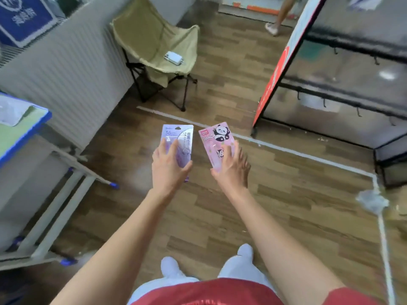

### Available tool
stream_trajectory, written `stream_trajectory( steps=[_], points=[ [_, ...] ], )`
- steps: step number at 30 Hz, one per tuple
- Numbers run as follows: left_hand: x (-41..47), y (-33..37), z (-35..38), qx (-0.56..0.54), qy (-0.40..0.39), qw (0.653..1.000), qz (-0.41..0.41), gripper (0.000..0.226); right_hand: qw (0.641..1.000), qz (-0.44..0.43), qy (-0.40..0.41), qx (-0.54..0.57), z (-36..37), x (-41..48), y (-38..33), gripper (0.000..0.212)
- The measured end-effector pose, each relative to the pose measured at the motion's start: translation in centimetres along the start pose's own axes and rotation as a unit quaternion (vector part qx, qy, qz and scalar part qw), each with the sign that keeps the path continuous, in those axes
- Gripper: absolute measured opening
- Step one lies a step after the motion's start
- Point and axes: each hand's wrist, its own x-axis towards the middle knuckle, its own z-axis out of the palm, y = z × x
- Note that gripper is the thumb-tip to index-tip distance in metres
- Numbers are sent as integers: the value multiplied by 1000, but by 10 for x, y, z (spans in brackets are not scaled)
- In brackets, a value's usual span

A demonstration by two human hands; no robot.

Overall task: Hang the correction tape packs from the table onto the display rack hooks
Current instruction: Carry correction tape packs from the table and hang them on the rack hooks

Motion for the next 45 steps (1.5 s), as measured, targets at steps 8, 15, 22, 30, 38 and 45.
stream_trajectory(
  steps=[8,15,22,30,38,45],
  points=[
    [23,205,119,-41,-17,993,108,72,982,104,156,35,-86,46,194,84],
    [37,341,189,-55,-44,978,196,73,960,171,218,37,-154,85,318,72],
    [79,456,243,-81,-36,962,257,73,939,193,284,21,-210,140,406,70],
    [150,569,287,-110,-18,950,291,74,928,177,328,8,-276,226,485,69],
    [184,651,314,-111,21,941,319,75,910,157,383,14,-329,281,546,69],
    [197,712,338,-105,52,947,298,78,908,87,407,45,-367,328,604,78]
  ],
)
